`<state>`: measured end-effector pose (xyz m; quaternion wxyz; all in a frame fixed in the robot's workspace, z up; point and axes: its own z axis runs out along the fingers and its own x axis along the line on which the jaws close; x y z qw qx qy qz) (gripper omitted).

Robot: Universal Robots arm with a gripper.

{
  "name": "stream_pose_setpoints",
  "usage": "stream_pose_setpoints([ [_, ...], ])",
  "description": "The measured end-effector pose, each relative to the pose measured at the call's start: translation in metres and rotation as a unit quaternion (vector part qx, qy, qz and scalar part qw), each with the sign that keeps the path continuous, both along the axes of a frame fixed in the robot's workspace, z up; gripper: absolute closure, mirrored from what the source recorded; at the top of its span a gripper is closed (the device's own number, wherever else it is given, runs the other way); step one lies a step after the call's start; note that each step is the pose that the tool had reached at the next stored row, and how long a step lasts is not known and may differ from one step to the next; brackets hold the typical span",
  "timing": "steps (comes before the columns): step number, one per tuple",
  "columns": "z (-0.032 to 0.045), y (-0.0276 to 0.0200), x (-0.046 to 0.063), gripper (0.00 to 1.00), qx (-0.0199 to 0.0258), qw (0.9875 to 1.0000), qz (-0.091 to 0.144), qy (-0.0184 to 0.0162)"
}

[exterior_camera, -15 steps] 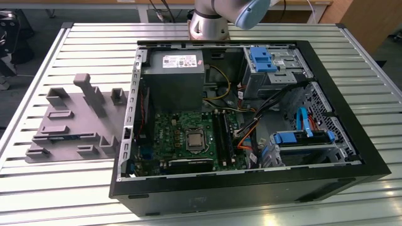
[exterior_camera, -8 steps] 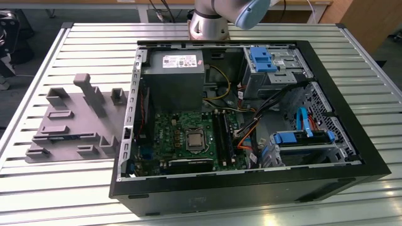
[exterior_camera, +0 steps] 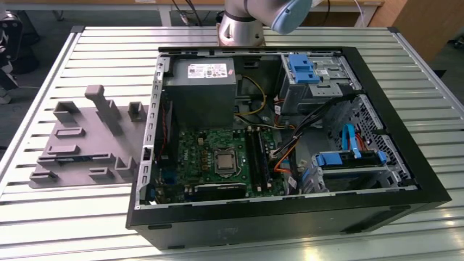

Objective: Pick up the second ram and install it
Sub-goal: 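Pick up the second ram and move it above second insertion slot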

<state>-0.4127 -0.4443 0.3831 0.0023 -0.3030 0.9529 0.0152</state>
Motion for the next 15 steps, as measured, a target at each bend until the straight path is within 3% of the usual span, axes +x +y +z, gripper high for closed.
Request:
stream_pose_setpoints([
  [4, -0.0003, 0.0, -0.0003, 0.89, 0.0, 0.9996, 0.028, 0.0],
  [8, -0.0006, 0.0, -0.0006, 0.89, -0.0001, 0.9985, 0.056, 0.0],
  [15, -0.0009, 0.0, -0.0013, 0.89, -0.0002, 0.9947, 0.103, 0.0],
])
